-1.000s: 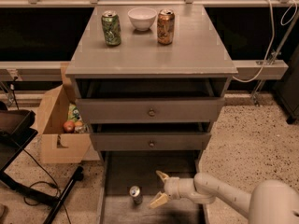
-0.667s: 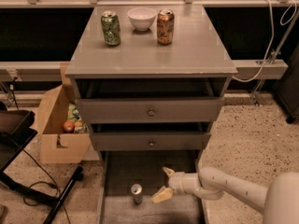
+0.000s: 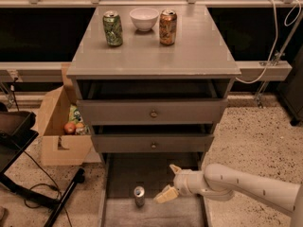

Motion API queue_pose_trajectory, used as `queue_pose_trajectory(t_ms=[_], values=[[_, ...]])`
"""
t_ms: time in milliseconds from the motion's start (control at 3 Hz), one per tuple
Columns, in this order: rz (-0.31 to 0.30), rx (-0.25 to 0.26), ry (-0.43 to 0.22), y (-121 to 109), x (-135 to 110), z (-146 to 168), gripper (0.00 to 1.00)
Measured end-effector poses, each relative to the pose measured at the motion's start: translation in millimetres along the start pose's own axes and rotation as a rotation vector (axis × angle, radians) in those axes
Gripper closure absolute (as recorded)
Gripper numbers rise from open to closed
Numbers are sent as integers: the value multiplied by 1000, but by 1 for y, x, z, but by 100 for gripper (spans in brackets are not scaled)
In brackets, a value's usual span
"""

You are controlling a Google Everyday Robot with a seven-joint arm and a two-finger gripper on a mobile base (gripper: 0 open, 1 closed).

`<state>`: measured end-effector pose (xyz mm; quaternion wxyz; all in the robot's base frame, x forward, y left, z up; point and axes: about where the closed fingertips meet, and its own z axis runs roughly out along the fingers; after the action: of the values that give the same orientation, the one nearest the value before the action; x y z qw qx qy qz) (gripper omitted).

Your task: Place redbull can into bottom drawer

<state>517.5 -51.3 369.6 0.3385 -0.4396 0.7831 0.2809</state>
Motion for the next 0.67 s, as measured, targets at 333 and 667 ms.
queue_pose_trajectory(t_ms=[333,667], values=[[1,3,7,-5,-1,-4,0],[-42,64,46,-11,-3,-41,0]])
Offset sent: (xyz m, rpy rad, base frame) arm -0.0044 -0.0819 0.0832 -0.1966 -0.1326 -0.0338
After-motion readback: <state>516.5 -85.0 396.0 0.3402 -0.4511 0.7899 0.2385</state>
